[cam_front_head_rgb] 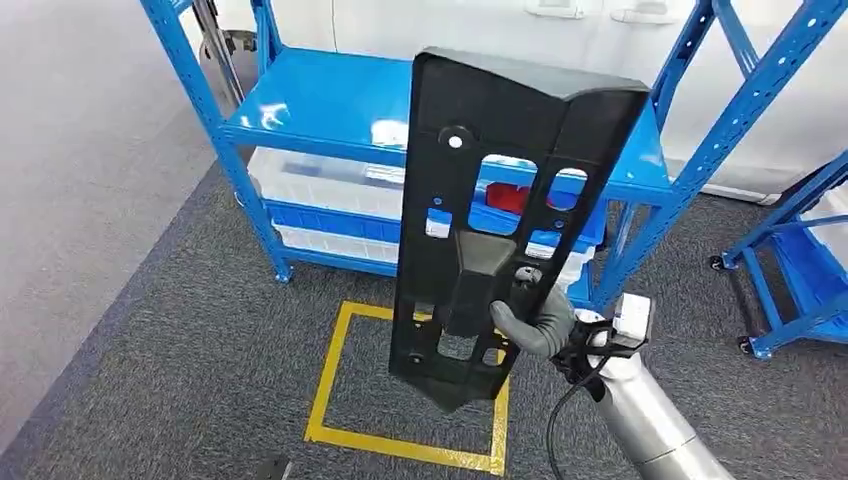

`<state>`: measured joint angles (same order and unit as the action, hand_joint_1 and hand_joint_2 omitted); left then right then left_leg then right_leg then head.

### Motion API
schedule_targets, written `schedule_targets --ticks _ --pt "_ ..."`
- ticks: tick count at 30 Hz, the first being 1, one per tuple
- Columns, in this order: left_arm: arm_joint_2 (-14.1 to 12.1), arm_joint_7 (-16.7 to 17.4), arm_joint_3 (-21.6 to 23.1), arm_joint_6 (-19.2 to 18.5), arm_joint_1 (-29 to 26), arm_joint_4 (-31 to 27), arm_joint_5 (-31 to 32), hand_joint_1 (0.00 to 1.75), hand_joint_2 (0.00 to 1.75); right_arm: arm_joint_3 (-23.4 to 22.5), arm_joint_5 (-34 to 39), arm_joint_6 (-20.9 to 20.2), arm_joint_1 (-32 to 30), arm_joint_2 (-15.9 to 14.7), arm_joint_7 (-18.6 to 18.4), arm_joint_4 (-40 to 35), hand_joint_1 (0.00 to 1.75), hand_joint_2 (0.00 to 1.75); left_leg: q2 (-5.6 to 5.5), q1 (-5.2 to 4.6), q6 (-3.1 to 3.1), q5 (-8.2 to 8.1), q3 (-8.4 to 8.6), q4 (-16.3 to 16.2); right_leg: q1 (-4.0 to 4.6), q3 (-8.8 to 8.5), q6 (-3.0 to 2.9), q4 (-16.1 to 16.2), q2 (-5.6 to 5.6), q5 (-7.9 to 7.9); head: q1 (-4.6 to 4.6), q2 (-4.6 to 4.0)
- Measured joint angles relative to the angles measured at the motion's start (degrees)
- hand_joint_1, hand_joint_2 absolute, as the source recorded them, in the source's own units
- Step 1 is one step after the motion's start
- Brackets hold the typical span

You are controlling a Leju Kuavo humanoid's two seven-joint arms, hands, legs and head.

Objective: Take the parts from the cabinet and place them on the table.

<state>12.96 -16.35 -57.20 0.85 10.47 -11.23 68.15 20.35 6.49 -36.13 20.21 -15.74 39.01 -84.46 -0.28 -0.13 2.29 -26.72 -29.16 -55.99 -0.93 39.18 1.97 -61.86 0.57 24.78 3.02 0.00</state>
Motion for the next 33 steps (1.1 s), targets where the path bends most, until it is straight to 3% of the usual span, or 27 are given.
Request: schedule_targets --ticks 2,3,4,6,7,8,9,12,13,14,15,18,19,20,21,22,23,24,25,27,28,29,30,31,33 --pt "0.0 -0.02 0.0 0.02 -0.16 0.0 0.04 0.0 1.75 -0.31 -0.15 -0.35 -0.43 0.04 -0.02 -0.04 1.75 1.75 0.03 -0.15 0.11 0.71 -1.14 -0.13 -0.06 3.74 0.36 -9.98 0.0 5.16 0.0 0.0" --pt "0.0 -0.02 0.0 0.02 -0.25 0.0 0.04 0.0 1.75 -0.31 -0.31 -0.53 -0.75 0.04 -0.07 -0.04 1.75 1.75 0.02 -0.2 0.09 0.98 -1.65 -0.32 -0.05 4.92 0.43 -13.64 -0.01 6.41 0.02 0.0" --pt "-0.02 -0.02 0.0 0.02 -0.35 0.0 0.04 0.0 1.75 -0.31 -0.52 -0.74 -1.09 0.04 -0.15 -0.09 1.75 1.75 -0.19 -0.21 0.03 1.12 -2.12 -0.57 -0.05 4.76 0.42 -14.4 -0.01 6.3 0.0 0.0" --pt "-0.02 -0.02 0.0 0.04 -0.4 0.0 0.07 0.0 1.75 -0.31 -0.98 -0.81 -1.47 0.04 -0.26 -0.35 1.75 1.75 -0.87 -0.22 -0.19 1.26 -2.65 -1.06 -0.05 -0.01 0.13 -7.7 -0.14 3.13 0.02 0.0" --pt "0.0 -0.02 0.0 0.04 -0.34 0.0 0.07 0.0 1.75 -0.33 -1.18 -0.76 -1.46 0.04 -0.35 -0.5 1.75 1.75 -1.17 -0.23 -0.28 1.28 -2.75 -1.33 -0.02 -3.98 -0.21 -1.21 -0.71 0.82 0.02 0.0" --pt "0.09 -0.02 0.02 0.02 -0.33 0.0 0.09 0.0 1.75 -0.41 -1.31 -0.74 -1.43 0.04 -0.42 -0.68 1.75 1.75 -1.28 -0.1 -0.38 1.29 -2.93 -1.47 0.07 -6.33 -0.63 3.32 -2.56 1.04 0.0 0.0" --pt "0.22 -0.07 0.05 0.02 -0.21 0.0 0.13 0.0 1.75 -0.48 -1.33 -0.74 -1.55 0.28 -0.44 -0.76 1.75 1.75 -1.54 -0.24 -0.78 1.5 -3.53 -1.7 0.28 -6.6 -0.63 3.88 -3.34 1.2 0.02 0.0" --pt "0.22 -0.09 0.05 0.09 -0.35 0.0 0.24 0.0 1.75 -0.57 -1.42 -0.74 -1.64 0.37 -0.63 -0.83 1.75 1.75 -2.54 0.21 -1.8 2.07 -4.07 -1.49 0.62 -6.22 -1.09 3.87 -2.07 0.9 0.02 0.0" --pt "0.2 -0.09 0.05 0.09 -0.34 0.0 0.24 0.0 1.75 -0.57 -1.46 -0.74 -1.65 0.37 -0.7 -1.01 1.75 1.75 -2.93 -0.23 -2.14 2.07 -4.1 -1.59 0.03 -6.4 -1.6 4.59 -1.58 0.53 0.02 0.0" --pt "0.11 -0.09 0.05 0.09 -0.37 0.0 0.24 0.0 1.75 -0.52 -1.46 -0.74 -1.62 0.37 -0.77 -1.16 1.75 1.75 -1.88 -0.28 -2.45 1.21 -4.94 -3.35 -0.1 -6.63 -1.93 5.02 -0.62 0.31 0.0 0.0" --pt "0.11 -0.11 0.05 0.09 -0.32 0.0 0.26 0.0 1.75 -0.55 -1.46 -0.74 -1.6 0.35 -0.76 -1.27 1.75 1.75 -1.2 -0.31 -2.76 -0.77 -6.23 -6.21 -0.18 -6.68 -2.26 5.09 -0.24 0.24 0.04 0.0" --pt "0.09 -0.13 0.05 0.09 -0.38 0.0 0.31 0.0 1.75 -0.55 -1.57 -0.74 -1.75 -0.02 -0.85 -1.25 1.75 1.75 -0.6 0.2 -3.42 -6.44 -12.07 -18.39 -0.05 -6.38 -2.31 4.95 1.33 0.23 0.02 0.0" --pt "0.07 -0.13 0.05 0.09 -0.47 0.0 0.31 0.0 1.75 -0.55 -1.62 -0.77 -1.78 0.0 -0.87 -1.25 1.75 1.75 -0.52 0.31 -3.58 -6.44 -12.85 -19.95 -0.06 -6.26 -2.31 4.85 1.79 0.23 0.04 0.0" --pt "0.07 -0.13 0.05 0.11 -0.53 0.0 0.31 0.0 1.75 -0.52 -1.66 -0.74 -1.81 -0.02 -0.87 -1.25 1.75 1.75 -0.31 0.45 -3.68 -4.89 -12.09 -18.33 -0.07 -6.23 -2.27 4.75 2.33 0.25 0.02 0.0" --pt "0.04 -0.13 0.05 0.11 -0.52 0.0 0.31 0.0 1.75 -0.52 -1.73 -0.76 -1.81 0.0 -0.87 -1.25 1.75 1.75 0.04 0.55 -3.7 -2.57 -10.11 -14.43 -0.08 -6.27 -2.17 4.68 2.81 0.32 0.02 0.0" --pt "0.04 -0.15 0.05 0.13 -0.47 0.0 0.31 0.0 1.75 -0.55 -1.88 -0.74 -1.8 -0.02 -0.87 -1.27 1.75 1.75 0.78 0.61 -3.62 0.21 -7.08 -8.61 -0.11 -6.39 -1.99 4.59 3.29 0.43 0.02 0.0" --pt "0.04 -0.17 0.05 0.2 -0.41 0.0 0.33 0.0 1.75 -0.55 -1.9 -0.7 -1.8 -0.02 -0.87 -1.27 1.75 1.75 2.3 0.6 -3.45 2.18 -4.19 -3.07 -0.08 -6.5 -1.75 4.46 3.75 0.58 0.02 0.0" --pt "0.04 -0.2 0.05 0.2 -0.29 0.0 0.35 0.0 1.75 -0.59 -1.9 -0.68 -1.78 -0.02 -0.85 -1.27 1.75 1.75 3.24 -0.1 -2.82 1.27 -3.94 -1.88 0.34 -6.42 -1.4 4.35 4.02 0.62 0.02 0.0" --pt "0.04 -0.24 0.07 0.2 -0.3 0.0 0.37 0.0 1.75 -0.59 -1.97 -0.68 -1.7 0.0 -0.9 -1.27 1.75 1.75 2.36 0.05 -2.17 1.77 -3.99 -1.7 0.36 -6.3 -1.07 4.29 4.24 0.56 0.02 0.0" --pt "0.02 -0.24 0.05 0.2 -0.5 0.0 0.37 0.0 1.75 -0.59 -1.99 -0.68 -1.73 0.0 -0.9 -1.27 1.75 1.75 1.59 -0.15 -1.71 1.9 -4.38 -1.77 0.33 -6.37 -0.52 4.43 4.96 0.39 0.02 0.0" --pt "0.04 -0.24 0.05 0.2 -0.49 0.0 0.37 0.0 1.75 -0.59 -1.99 -0.68 -1.72 0.0 -0.9 -1.33 1.75 1.75 1.0 -0.14 -1.16 2.21 -4.38 -1.42 0.25 -6.44 -0.08 4.5 5.53 0.36 0.02 0.0" --pt "0.04 -0.22 0.07 0.17 -0.49 0.0 0.37 0.0 1.75 -0.63 -2.01 -0.68 -1.73 0.02 -0.9 -1.55 1.75 1.75 0.53 0.27 -0.7 2.62 -4.1 -1.02 -0.1 -6.24 0.31 4.04 4.61 1.16 0.02 0.0" --pt "0.07 -0.2 0.07 0.17 -0.41 0.0 0.39 0.0 1.75 -0.65 -2.08 -0.7 -1.72 0.07 -0.9 -1.6 1.75 1.75 0.1 0.3 -0.48 2.8 -4.22 -0.92 -0.18 -5.54 0.38 2.39 2.62 2.62 0.02 0.0" --pt "0.07 -0.13 0.07 0.17 -0.32 0.0 0.39 0.0 1.75 -0.74 -2.05 -0.7 -1.77 0.11 -0.85 -1.6 1.75 1.75 -0.31 0.31 -0.3 2.92 -4.34 -0.92 -0.3 -3.61 0.43 -1.89 0.95 5.21 0.0 0.0" --pt "0.07 -0.04 0.07 0.17 -0.34 0.0 0.39 0.0 1.75 -0.9 -2.08 -0.68 -1.95 0.11 -0.9 -1.57 1.75 1.75 -1.47 0.12 -0.11 3.05 -4.57 -1.01 -0.31 1.02 0.58 -11.79 0.02 9.13 0.0 0.0"
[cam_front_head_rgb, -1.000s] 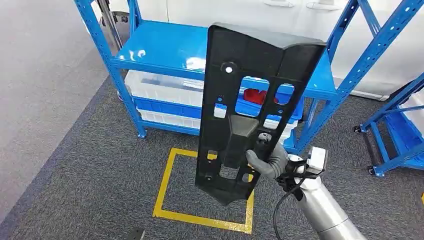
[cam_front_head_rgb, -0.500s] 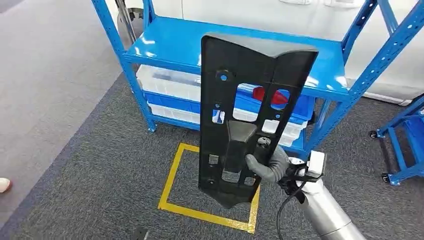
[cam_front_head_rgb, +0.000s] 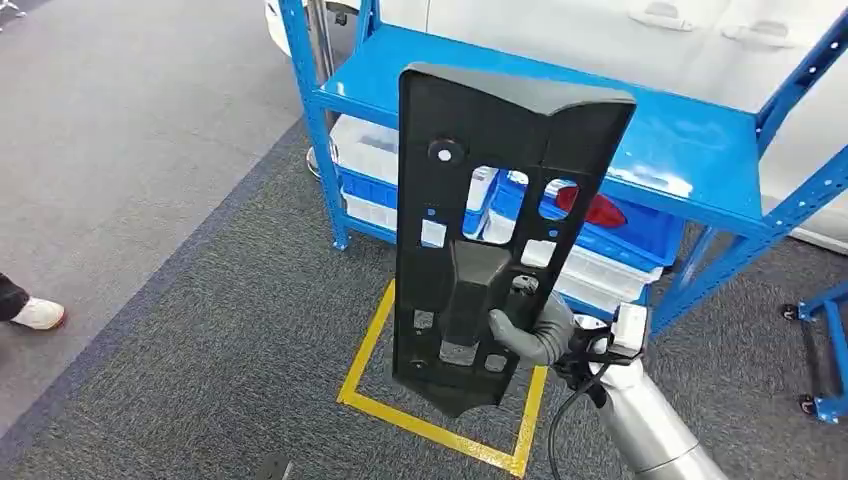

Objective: Take the parts from the cabinet and place them on the table.

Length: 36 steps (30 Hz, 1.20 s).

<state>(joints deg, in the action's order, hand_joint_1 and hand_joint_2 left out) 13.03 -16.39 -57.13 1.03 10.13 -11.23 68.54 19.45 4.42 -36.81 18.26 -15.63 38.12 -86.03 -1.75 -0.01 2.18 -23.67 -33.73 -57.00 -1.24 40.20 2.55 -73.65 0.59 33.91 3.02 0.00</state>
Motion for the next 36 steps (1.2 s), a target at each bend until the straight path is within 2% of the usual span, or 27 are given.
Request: schedule_targets --ticks 1,2,3,4,5,6,7,10,11,12,13,15,16,17,18,20,21,22,26,27,28,29,31,32,33,35,36 --pt "0.0 0.15 -0.02 0.0 -0.11 0.0 -0.02 0.0 1.75 -0.06 0.0 0.0 -0.13 0.0 0.0 0.0 1.75 1.75 -0.69 -0.09 0.02 0.02 -0.08 -0.1 0.01 1.39 -0.06 -2.76 -0.04 0.24 0.0 0.0" --pt "0.0 0.15 -0.02 0.0 -0.22 0.0 -0.02 0.0 1.75 -0.11 0.0 0.0 -0.24 0.0 0.0 0.0 1.75 1.75 -1.35 -0.17 0.02 0.02 -0.08 -0.17 0.01 1.32 -0.19 -2.29 -0.05 -0.9 0.0 0.0" --pt "0.0 0.17 -0.02 0.0 -0.26 0.0 -0.07 0.0 1.75 -0.17 0.0 0.0 -0.26 0.0 0.0 0.0 1.75 1.75 -2.04 -0.2 0.0 0.02 -0.05 -0.3 0.01 -0.05 -0.4 0.6 -0.14 -3.09 0.0 0.0" --pt "0.0 0.17 -0.02 0.0 -0.24 0.0 -0.18 0.0 1.75 -0.26 0.0 0.0 -0.23 0.0 0.0 -0.04 1.75 1.75 -2.88 -0.22 -0.04 -0.01 -0.05 -0.49 0.01 -2.51 -0.71 5.87 -0.55 -6.07 0.0 0.0" --pt "0.0 0.15 -0.02 0.15 -0.23 0.0 -0.37 0.0 1.75 -0.42 0.02 0.0 -0.22 0.0 0.02 -0.11 1.75 1.75 -3.61 -0.25 -0.18 -0.1 -0.03 -0.7 0.01 -5.36 -1.12 11.91 -1.77 -9.01 0.0 0.0" --pt "0.11 0.09 -0.04 0.37 -0.39 0.02 -0.85 0.0 1.75 -0.59 0.04 -0.02 -0.23 0.04 0.04 -0.11 1.75 1.75 -4.05 -0.05 -0.32 -0.12 -0.24 -0.73 -0.07 -6.64 -1.52 14.42 -4.18 -8.42 0.0 0.0" --pt "0.09 -0.15 -0.11 0.72 -0.44 0.02 -1.38 0.0 1.75 -0.87 0.15 -0.05 -0.48 0.33 0.11 -0.13 1.75 1.75 -4.72 -0.21 -0.76 0.0 -0.75 -1.17 0.03 -6.73 -1.54 15.52 -4.47 -8.54 0.0 0.0" --pt "0.02 -1.05 -0.28 1.03 -2.03 0.02 -2.21 0.0 1.75 -1.29 0.35 0.02 -2.03 0.35 1.0 -0.7 1.75 1.75 -6.12 0.32 -1.97 0.29 -1.14 -0.68 0.44 -6.87 -1.86 15.57 -3.05 -8.32 0.0 0.0" --pt "-0.17 -1.25 -0.46 1.18 -2.55 0.02 -2.4 0.0 1.75 -1.35 0.31 0.0 -2.86 0.35 1.09 -1.24 1.75 1.75 -5.78 0.04 -2.24 -0.08 -1.21 -1.02 -0.46 -7.27 -2.39 16.44 -2.02 -8.72 0.02 0.0" --pt "-0.17 -1.33 -0.5 1.2 -2.99 0.04 -2.56 0.0 1.75 -1.35 0.13 -0.02 -3.47 0.35 1.09 -1.62 1.75 1.75 -2.55 -0.36 -2.51 -1.12 -1.72 -2.27 -0.23 -7.55 -2.65 16.76 -1.46 -8.75 0.0 0.0" --pt "-0.17 -1.33 -0.57 1.2 -3.18 0.04 -2.71 0.0 1.75 -1.6 0.09 -0.11 -4.17 0.22 1.11 -2.06 1.75 1.75 -0.56 -0.24 -2.81 -3.18 -3.24 -5.41 -0.09 -7.59 -2.99 16.77 -0.8 -8.74 0.07 0.0" --pt "-0.17 -1.0 -1.05 1.36 -3.37 0.04 -3.15 0.0 1.75 -2.08 -0.22 -0.37 -6.0 0.09 1.11 -3.11 1.75 1.75 0.85 0.11 -3.27 -7.62 -7.75 -14.74 0.15 -7.55 -3.12 16.73 0.96 -8.6 0.04 0.0" --pt "-0.17 -0.9 -1.33 1.38 -3.64 0.04 -3.13 0.0 1.75 -2.21 -0.33 -0.66 -6.67 0.09 1.09 -3.54 1.75 1.75 1.0 0.23 -3.49 -8.68 -9.35 -18.22 0.16 -7.54 -3.11 16.7 1.71 -8.56 0.07 0.0" --pt "-0.2 -0.85 -1.49 1.46 -4.06 0.04 -3.08 0.0 1.75 -2.27 -0.39 -0.87 -7.28 0.09 1.11 -4.02 1.75 1.75 1.14 0.33 -3.63 -8.33 -9.68 -19.06 0.15 -7.56 -3.06 16.68 2.43 -8.5 0.07 0.0" --pt "-0.28 -0.83 -1.53 1.51 -4.4 0.04 -2.99 0.0 1.75 -2.34 -0.39 -1.03 -7.85 0.09 1.11 -4.33 1.75 1.75 1.34 0.44 -3.72 -6.71 -8.46 -16.78 0.13 -7.63 -2.95 16.66 3.09 -8.4 0.07 0.0" --pt "-0.48 -0.83 -1.55 1.55 -4.57 0.04 -2.43 0.0 1.75 -2.73 -0.39 -1.03 -8.73 0.09 1.11 -5.31 1.75 1.75 2.65 0.51 -3.54 -1.81 -2.53 -6.06 0.11 -7.91 -2.61 16.53 4.36 -8.15 0.07 0.0" --pt "-0.52 -0.83 -1.55 1.55 -4.51 0.04 -2.26 0.0 1.75 -2.95 -0.4 -1.03 -9.0 0.09 1.11 -5.72 1.75 1.75 4.92 0.39 -3.26 -0.78 0.15 -1.31 0.21 -8.11 -2.34 16.45 4.84 -7.98 0.07 0.0" --pt "-0.55 -0.79 -1.55 1.55 -4.34 0.04 -1.97 0.0 1.75 -3.26 -0.39 -1.03 -9.34 0.09 1.11 -6.08 1.75 1.75 5.07 -0.16 -2.59 -1.21 0.48 -0.7 0.63 -8.13 -2.04 16.36 5.29 -7.81 0.07 0.0" --pt "-0.63 -0.61 -1.55 1.7 -4.34 0.04 -1.73 0.0 1.75 -3.87 -0.26 -1.2 -10.04 0.13 1.11 -7.06 1.75 1.75 2.83 -0.23 -1.0 -0.66 0.06 -0.22 0.49 -8.51 -0.84 16.6 6.94 -7.91 0.07 0.0" --pt "-0.63 -0.57 -1.55 1.73 -4.34 0.04 -1.71 0.0 1.75 -4.11 -0.26 -1.2 -10.17 0.13 1.11 -7.34 1.75 1.75 2.16 0.09 -0.63 -0.26 0.37 0.23 0.04 -8.37 -0.47 15.85 4.76 -6.97 0.04 0.0" --pt "-0.66 -0.57 -1.55 1.77 -4.19 0.04 -1.62 0.0 1.75 -4.39 -0.22 -1.29 -10.38 0.2 1.11 -7.5 1.75 1.75 1.82 0.17 -0.32 -0.08 0.32 0.32 -0.05 -7.22 -0.48 13.47 2.19 -5.09 0.07 0.0" --pt "-0.66 -0.55 -1.55 1.9 -3.93 0.04 -1.42 0.0 1.75 -4.67 -0.22 -1.31 -10.74 0.28 1.11 -7.61 1.75 1.75 1.26 0.15 -0.13 0.03 0.24 0.32 -0.07 -5.27 -0.44 8.99 0.67 -2.53 0.04 0.0" --pt "-0.66 -0.42 -1.51 2.16 -3.76 0.04 -1.09 0.0 1.75 -5.2 -0.11 -1.46 -11.68 0.33 1.11 -7.61 1.75 1.75 -0.18 -0.03 0.07 0.12 0.06 0.27 -0.05 -0.89 -0.33 -0.33 -0.15 1.11 0.04 0.0" --pt "-0.68 -0.15 -1.46 2.27 -3.82 0.04 -0.79 0.0 1.75 -5.4 0.07 -1.75 -12.06 0.33 1.11 -7.61 1.75 1.75 -0.92 -0.09 0.08 0.14 0.03 0.2 -0.05 0.08 -0.31 -2.16 -0.18 1.08 0.04 0.0" --pt "-0.72 0.24 -1.42 2.43 -3.92 0.04 -0.61 0.0 1.75 -5.55 0.33 -2.23 -12.28 0.33 1.11 -7.61 1.75 1.75 -1.68 -0.09 0.06 0.14 0.03 0.07 -0.05 -0.4 -0.38 -1.01 -0.21 -0.37 0.04 0.0" --pt "-0.81 1.03 -1.4 2.58 -3.98 0.04 -0.5 0.0 1.75 -6.08 0.81 -3.3 -12.27 0.35 1.11 -7.61 1.75 1.75 -3.26 -0.05 -0.15 0.02 0.05 -0.4 -0.15 -4.75 -0.69 8.14 -0.86 -5.78 0.04 0.0" --pt "-0.85 1.27 -1.4 2.64 -3.99 0.04 -0.5 0.0 1.75 -6.43 0.87 -3.72 -12.19 0.35 1.11 -7.61 1.75 1.75 -3.92 -0.01 -0.35 -0.11 0.0 -0.67 -0.28 -7.24 -0.89 13.35 -2.47 -8.1 0.04 0.0"
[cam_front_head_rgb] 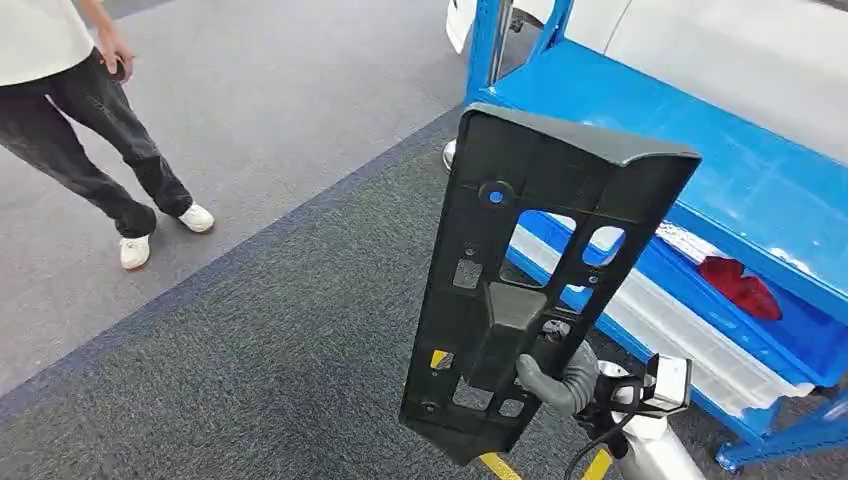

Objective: Take the parts from the cabinet and place them on the table.

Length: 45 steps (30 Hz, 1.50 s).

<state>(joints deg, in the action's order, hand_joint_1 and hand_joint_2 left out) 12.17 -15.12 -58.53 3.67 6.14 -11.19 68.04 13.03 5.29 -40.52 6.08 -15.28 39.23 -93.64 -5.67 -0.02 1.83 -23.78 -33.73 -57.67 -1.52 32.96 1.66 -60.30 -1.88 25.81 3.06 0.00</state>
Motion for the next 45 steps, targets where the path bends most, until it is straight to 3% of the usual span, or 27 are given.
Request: schedule_targets --ticks 1,5,6,7,8,10,11,13,14,15,16,20,21,23,24,26,28,30,31,32,36,38,39,41,42,43,45 --pt "-0.09 0.13 0.0 0.06 0.02 0.0 0.0 0.0 1.75 -0.39 0.02 -0.32 0.08 0.06 0.0 0.06 1.75 1.75 -0.54 -0.22 -0.39 -0.02 -0.47 -0.28 -0.1 -0.9 -0.07 1.86 -2.8 1.09 -0.02 0.0" --pt "-0.35 0.24 -0.02 0.09 -0.53 0.0 0.0 0.0 1.75 -0.92 0.11 -0.63 0.29 0.09 0.0 0.0 1.75 1.75 -2.82 0.21 -1.92 0.56 -1.38 -0.06 0.25 -0.72 -0.64 2.35 -0.73 0.69 0.0 0.0" --pt "-0.46 0.24 -0.02 0.11 -0.58 0.0 0.0 0.0 1.75 -0.92 0.11 -0.61 0.35 0.09 0.0 0.0 1.75 1.75 -1.58 0.23 -2.09 0.12 -1.45 -0.62 -0.3 -0.94 -1.15 2.92 0.28 0.36 0.0 0.0" --pt "-0.46 0.24 -0.02 0.09 -0.6 0.0 0.0 0.0 1.75 -0.96 0.11 -0.63 0.34 0.09 0.0 0.0 1.75 1.75 2.16 -0.2 -2.44 -1.3 -2.32 -2.44 -0.14 -1.11 -1.62 3.13 0.92 0.39 0.02 0.0" --pt "-0.48 0.24 0.0 0.09 -0.5 0.0 0.0 0.0 1.75 -1.0 0.15 -0.63 0.38 0.09 0.0 -0.02 1.75 1.75 4.11 -0.1 -2.8 -3.8 -4.31 -6.47 0.08 -1.09 -1.81 3.12 1.84 0.42 0.0 0.0" --pt "-0.52 0.24 0.0 0.09 -0.41 0.0 0.0 0.0 1.75 -1.16 0.15 -0.61 0.22 -0.11 0.0 0.02 1.75 1.75 4.97 0.26 -3.2 -7.98 -8.71 -15.83 0.34 -1.07 -1.98 3.09 3.5 0.52 0.0 0.0" --pt "-0.52 0.24 0.0 0.09 -0.49 0.0 0.0 0.0 1.75 -1.16 0.13 -0.63 0.23 -0.11 0.0 0.02 1.75 1.75 5.07 0.31 -3.37 -8.71 -10.12 -18.97 0.38 -1.07 -2.02 3.07 4.35 0.56 0.0 0.0" --pt "-0.61 0.24 0.0 0.11 -0.67 0.0 0.0 0.0 1.75 -1.16 0.13 -0.7 0.24 -0.11 0.0 0.02 1.75 1.75 5.3 0.36 -3.43 -6.11 -8.51 -16.03 0.38 -1.19 -1.95 3.06 5.8 0.69 0.0 0.0" --pt "-0.74 0.26 0.0 0.26 -0.68 0.0 0.0 0.0 1.75 -1.16 0.2 -0.89 0.27 -0.11 0.0 0.02 1.75 1.75 5.68 0.35 -3.3 -3.57 -5.62 -10.73 0.38 -1.34 -1.78 3.06 6.45 0.81 0.0 0.0" --pt "-0.83 0.28 0.0 0.55 -0.66 0.0 0.11 0.0 1.75 -1.18 0.35 -1.36 0.35 -0.11 0.0 0.07 1.75 1.75 6.87 0.28 -3.04 -1.11 -2.09 -4.45 0.38 -1.62 -1.59 3.04 7.08 0.97 0.0 0.0" --pt "-0.96 0.35 0.04 0.85 -0.6 0.0 0.67 0.0 1.75 -1.27 0.52 -2.03 0.49 -0.11 0.0 0.2 1.75 1.75 9.74 -0.14 -2.25 -1.26 0.08 -0.03 0.49 -1.9 -1.32 3.06 7.67 1.16 0.0 0.0" --pt "-1.36 0.98 1.31 2.01 -0.99 0.0 3.52 0.0 1.75 -1.77 0.66 -3.43 1.21 -0.09 0.0 1.01 1.75 1.75 7.66 -0.7 -0.76 -0.7 -0.5 -0.16 0.87 -2.22 -0.18 3.34 9.5 1.12 0.0 0.0" --pt "-1.42 1.38 1.64 2.34 -1.03 0.0 3.98 0.0 1.75 -2.03 0.66 -3.82 1.35 -0.09 0.0 1.14 1.75 1.75 6.86 -0.1 -0.17 -0.23 0.19 0.63 0.83 -2.24 0.24 3.31 9.85 1.49 0.0 0.0" --pt "-1.49 1.97 2.08 2.84 -1.05 0.0 4.39 0.0 1.75 -2.89 0.66 -4.37 1.53 0.24 0.0 1.38 1.75 1.75 5.89 0.03 0.45 0.19 0.18 1.04 0.29 -0.73 0.39 -0.65 4.36 4.42 -0.02 0.0" --pt "-1.53 2.23 2.36 2.93 -0.94 0.0 4.61 0.0 1.75 -3.45 0.63 -4.68 1.39 0.35 0.0 1.51 1.75 1.75 5.11 0.02 0.62 0.28 0.08 1.04 0.28 1.59 0.45 -5.45 2.94 6.88 -0.02 0.0" --pt "-1.6 2.75 2.86 2.95 -1.01 0.0 4.77 0.0 1.75 -4.11 0.33 -4.79 0.87 0.61 0.0 1.92 1.75 1.75 3.47 -0.19 0.75 0.37 -0.07 0.98 0.27 6.12 0.59 -14.39 2.24 9.84 -0.02 0.0" --pt "-1.73 3.34 2.93 2.95 -1.27 0.0 4.92 0.0 1.75 -4.52 -0.26 -4.63 0.56 0.77 0.0 2.29 1.75 1.75 1.94 -0.24 0.73 0.37 -0.06 0.77 0.23 6.11 0.54 -13.43 2.22 7.41 -0.02 0.0" --pt "-1.81 3.41 3.02 3.04 -1.3 0.0 5.07 0.0 1.75 -4.63 -0.37 -4.33 0.43 0.79 0.0 2.27 1.75 1.75 0.38 -0.19 0.51 0.23 -0.05 0.28 0.06 1.8 0.31 -3.93 1.53 1.91 -0.02 0.0" --pt "-1.81 3.41 3.06 3.04 -1.3 0.0 5.05 0.0 1.75 -4.65 -0.44 -4.3 0.41 0.81 0.0 2.27 1.75 1.75 -0.26 -0.16 0.24 0.06 -0.23 -0.03 -0.18 -0.32 0.19 1.03 -0.46 0.19 -0.02 0.0" --pt "-1.86 3.41 3.1 3.08 -1.17 0.0 4.98 0.0 1.75 -4.65 -0.55 -4.22 0.34 0.96 0.0 2.32 1.75 1.75 -0.83 -0.45 -0.12 0.0 -0.74 -0.47 -0.2 -0.82 0.21 2.2 -2.35 1.2 -0.02 0.0" --pt "-1.97 3.43 3.26 3.1 -1.54 0.0 4.9 0.0 1.75 -4.72 -0.81 -3.95 0.06 1.05 0.0 2.27 1.75 1.75 -2.85 -0.13 -1.69 0.49 -1.68 -0.19 -0.08 -0.69 -0.83 2.53 -0.21 0.71 0.0 0.0" --pt "-2.03 3.45 3.3 3.13 -1.46 0.0 4.81 0.0 1.75 -4.72 -0.81 -3.87 0.03 1.05 0.0 2.21 1.75 1.75 2.83 -0.35 -2.01 -1.94 -2.91 -3.62 -0.02 -1.01 -1.73 2.99 1.41 0.57 0.0 0.0" --pt "-2.03 3.47 3.32 3.13 -1.33 0.0 4.81 0.0 1.75 -4.72 -0.85 -3.82 -0.06 1.05 0.0 2.21 1.75 1.75 4.15 -0.25 -2.24 -4.35 -4.98 -7.91 0.19 -1.0 -1.89 2.99 2.24 0.61 0.0 0.0" --pt "-2.03 3.15 3.32 3.26 -1.17 0.0 4.7 0.0 1.75 -4.72 -0.87 -3.74 -0.36 0.94 0.0 2.23 1.75 1.75 4.83 0.01 -2.52 -8.1 -9.07 -16.71 0.4 -0.96 -2.0 2.96 3.8 0.69 0.0 0.0" --pt "-2.03 2.88 3.32 3.43 -1.16 0.0 4.57 0.0 1.75 -4.7 -0.9 -3.63 -0.53 0.96 0.0 2.23 1.75 1.75 4.92 0.1 -2.65 -8.37 -9.93 -18.88 0.43 -1.0 -2.01 2.95 4.67 0.73 0.0 0.0" --pt "-2.03 2.82 3.32 3.72 -1.15 0.0 4.22 0.0 1.75 -4.68 -0.85 -3.58 -0.71 0.96 0.0 2.23 1.75 1.75 5.06 0.14 -2.68 -7.27 -9.21 -17.79 0.44 -1.06 -1.89 2.95 5.41 0.82 0.0 0.0" --pt "-2.05 3.43 3.3 4.04 -1.35 0.0 3.78 0.0 1.75 -4.63 -0.55 -3.45 -1.02 0.98 0.0 2.23 1.75 1.75 5.96 0.18 -2.44 -2.74 -4.03 -8.56 0.43 -1.37 -1.66 2.94 6.71 1.05 0.0 0.0"
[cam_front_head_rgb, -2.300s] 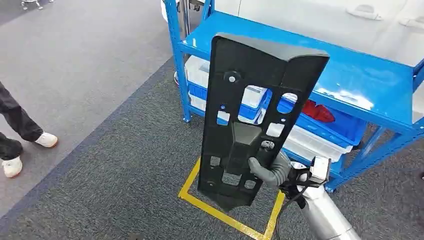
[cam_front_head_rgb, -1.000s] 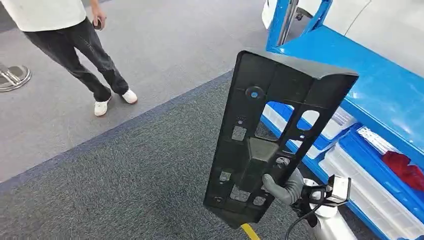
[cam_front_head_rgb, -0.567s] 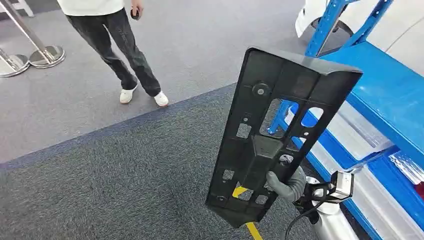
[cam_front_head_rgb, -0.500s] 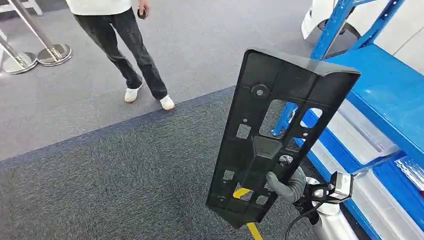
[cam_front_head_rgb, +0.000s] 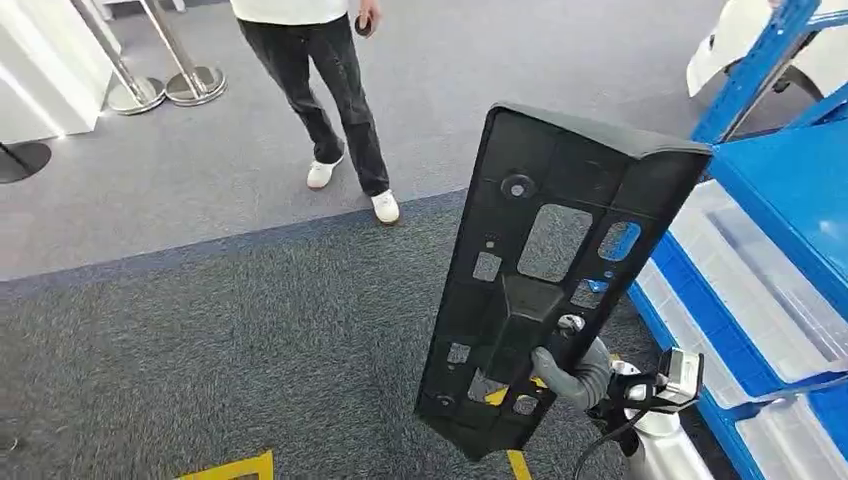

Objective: Take the parts from the cabinet and place them on the table.

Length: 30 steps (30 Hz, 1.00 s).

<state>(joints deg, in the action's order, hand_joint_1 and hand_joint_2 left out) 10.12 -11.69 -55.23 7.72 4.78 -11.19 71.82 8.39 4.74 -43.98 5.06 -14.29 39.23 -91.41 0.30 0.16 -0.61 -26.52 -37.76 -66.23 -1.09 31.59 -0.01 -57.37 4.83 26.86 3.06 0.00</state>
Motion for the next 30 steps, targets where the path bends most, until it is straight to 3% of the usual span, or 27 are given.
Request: schedule_targets --ticks 1,2,3,5,7,8,9,11,12,13,14,16,17,18,21,22,23,24,25,27,28,30 --pt "-0.04 0.35 0.0 0.06 -0.08 0.0 -0.04 0.0 1.75 0.0 0.04 0.15 -0.14 0.02 0.0 -0.02 1.75 1.75 1.54 -0.07 0.28 1.97 3.05 5.38 0.01 -0.28 0.23 0.0 0.54 0.17 0.0 0.0" --pt "-0.09 0.63 0.0 0.09 -0.05 0.0 -0.04 0.0 1.75 0.0 0.02 0.39 -0.31 0.02 0.0 -0.04 1.75 1.75 3.57 -0.46 0.56 1.24 4.23 7.91 0.19 -0.39 0.42 0.0 0.97 0.29 0.0 0.0" --pt "-0.11 0.94 -0.02 0.11 0.05 0.0 -0.02 0.0 1.75 -0.02 -0.02 0.92 -0.63 0.02 0.0 -0.11 1.75 1.75 2.98 -0.77 1.51 1.41 4.29 8.26 0.49 -0.34 0.81 -0.11 1.47 0.42 -0.02 0.0" --pt "-0.22 1.18 -0.02 0.09 -0.4 0.0 0.09 0.0 1.75 -0.02 -0.22 1.44 -1.15 0.02 0.0 -0.44 1.75 1.75 1.84 -0.92 1.82 1.38 3.89 8.11 0.53 -0.49 1.23 -0.04 2.4 0.43 0.0 0.0" --pt "-0.5 1.18 -0.04 0.09 -0.6 0.0 0.13 0.0 1.75 0.0 -0.39 1.95 -1.52 0.15 0.0 -1.09 1.75 1.75 0.74 -0.78 2.66 1.86 4.34 8.87 0.31 -0.62 1.96 0.06 2.89 0.75 0.0 0.0" --pt "-0.52 1.11 -0.07 0.09 -0.53 -0.02 0.07 0.0 1.75 -0.07 -0.42 1.97 -1.66 0.22 0.0 -1.4 1.75 1.75 0.09 -0.51 3.0 2.09 4.39 9.17 -0.1 -0.18 2.15 -1.7 -0.72 2.17 -0.02 0.0" --pt "-0.63 0.65 -0.09 0.04 -0.35 -0.02 0.0 0.0 1.75 -0.31 -0.13 1.86 -1.75 0.44 0.02 -1.46 1.75 1.75 -0.37 -0.47 3.23 2.19 4.34 9.16 -0.13 1.44 2.14 -5.28 -2.82 4.38 -0.04 0.0" --pt "-0.63 -0.64 -0.09 0.0 -0.1 -0.02 -0.33 0.0 1.75 -0.63 -0.11 1.57 -2.21 0.55 0.0 -1.33 1.75 1.75 -1.84 -0.54 3.36 2.21 4.28 9.14 -0.17 6.25 2.24 -15.17 -4.34 8.67 -0.04 0.0" --pt "-0.65 -1.18 -0.11 0.02 -0.09 -0.02 -0.46 0.0 1.75 -0.63 -0.15 1.25 -2.2 0.59 0.0 -1.23 1.75 1.75 -2.62 -0.61 3.35 2.21 4.26 9.06 -0.15 8.24 2.24 -18.77 -4.48 9.36 -0.04 0.0" --pt "-0.7 -1.47 -0.15 0.04 -0.14 -0.02 -0.59 0.0 1.75 -0.63 -0.22 0.85 -2.08 0.59 0.0 -1.16 1.75 1.75 -3.31 -0.61 3.35 2.21 4.3 9.01 -0.16 8.61 2.2 -18.99 -4.5 8.5 -0.04 0.0" --pt "-0.76 -1.68 -0.22 0.11 -0.12 -0.02 -0.7 0.0 1.75 -0.57 -0.28 0.68 -1.81 0.59 0.0 -1.07 1.75 1.75 -4.17 -0.61 3.33 2.21 4.37 8.88 -0.19 7.48 2.1 -16.18 -4.55 6.13 -0.04 0.0" --pt "-0.76 -2.04 -0.35 0.17 0.06 -0.02 -0.92 0.0 1.75 -0.39 -0.5 0.72 -0.8 0.59 0.0 -0.87 1.75 1.75 -5.67 -0.55 3.09 2.05 4.39 8.4 -0.39 3.04 1.87 -6.27 -5.64 0.55 -0.04 0.0" --pt "-0.76 -2.25 -0.39 0.17 0.15 -0.02 -1.03 0.0 1.75 -0.31 -0.55 0.79 -0.38 0.61 0.0 -0.79 1.75 1.75 -6.12 -0.54 2.91 1.94 4.3 8.15 -0.54 1.56 1.78 -3.02 -6.98 -0.77 -0.04 0.0" --pt "-0.76 -2.58 -0.46 0.17 0.54 -0.02 -1.07 0.0 1.75 -0.13 -0.57 0.87 0.22 0.74 0.0 -0.59 1.75 1.75 -6.87 -0.84 2.43 1.79 3.58 7.47 -0.8 0.92 1.8 -0.95 -9.79 0.28 -0.02 0.0" --pt "-0.83 -2.71 -0.57 0.11 0.42 -0.02 -1.25 0.0 1.75 0.24 -0.57 1.07 0.79 0.74 0.0 -0.33 1.75 1.75 -8.71 -0.07 1.29 2.32 2.94 7.94 -0.16 1.17 1.28 -1.35 -8.1 0.24 -0.04 0.0" --pt "-0.94 -2.71 -0.59 0.11 0.32 -0.02 -1.31 0.0 1.75 0.57 -0.55 1.09 1.06 0.74 0.0 -0.33 1.75 1.75 -9.2 -0.28 0.84 2.31 2.66 7.87 -0.64 0.96 0.77 -0.74 -7.34 -0.05 -0.02 0.0" --pt "-1.01 -2.73 -0.59 0.13 0.2 -0.02 -1.4 0.0 1.75 0.79 -0.55 1.11 1.35 0.74 0.0 -0.33 1.75 1.75 -6.89 -0.29 0.81 1.91 2.66 7.21 -0.6 0.77 0.48 -0.42 -6.62 -0.23 -0.04 0.0" --pt "-1.01 -2.78 -0.61 0.15 0.27 -0.02 -1.42 0.0 1.75 1.01 -0.5 1.18 1.47 0.74 0.0 -0.31 1.75 1.75 -3.31 -0.57 0.41 -0.13 1.3 4.46 -0.37 0.63 0.23 -0.28 -5.72 -0.21 -0.02 0.0" --pt "-1.01 -2.78 -0.61 0.17 0.48 -0.02 -1.4 0.0 1.75 1.05 -0.5 1.18 1.49 0.72 0.0 -0.31 1.75 1.75 -1.96 -0.45 0.13 -2.59 -0.82 0.09 -0.12 0.6 -0.06 -0.28 -4.72 -0.1 -0.02 0.0" --pt "-1.01 -2.78 -0.61 0.17 0.49 -0.02 -1.14 0.0 1.75 1.22 -0.42 1.42 1.44 0.57 0.0 -0.07 1.75 1.75 -1.19 -0.17 -0.23 -5.98 -4.99 -8.4 0.16 0.56 -0.32 -0.3 -2.87 0.09 -0.02 0.0" --pt "-1.01 -2.76 -0.61 0.17 0.31 -0.02 -1.05 0.0 1.75 1.38 -0.37 1.59 1.4 0.57 0.0 0.02 1.75 1.75 -1.13 -0.06 -0.3 -5.85 -5.72 -9.79 0.24 0.51 -0.34 -0.31 -2.06 0.16 -0.02 0.0" --pt "-1.01 -2.21 -0.61 0.17 0.11 -0.02 -0.85 0.0 1.75 1.51 -0.35 1.92 1.12 0.57 0.0 0.02 1.75 1.75 -0.78 0.01 -0.22 -2.75 -3.31 -5.23 0.3 0.3 -0.23 -0.32 -0.71 0.39 -0.02 0.0"
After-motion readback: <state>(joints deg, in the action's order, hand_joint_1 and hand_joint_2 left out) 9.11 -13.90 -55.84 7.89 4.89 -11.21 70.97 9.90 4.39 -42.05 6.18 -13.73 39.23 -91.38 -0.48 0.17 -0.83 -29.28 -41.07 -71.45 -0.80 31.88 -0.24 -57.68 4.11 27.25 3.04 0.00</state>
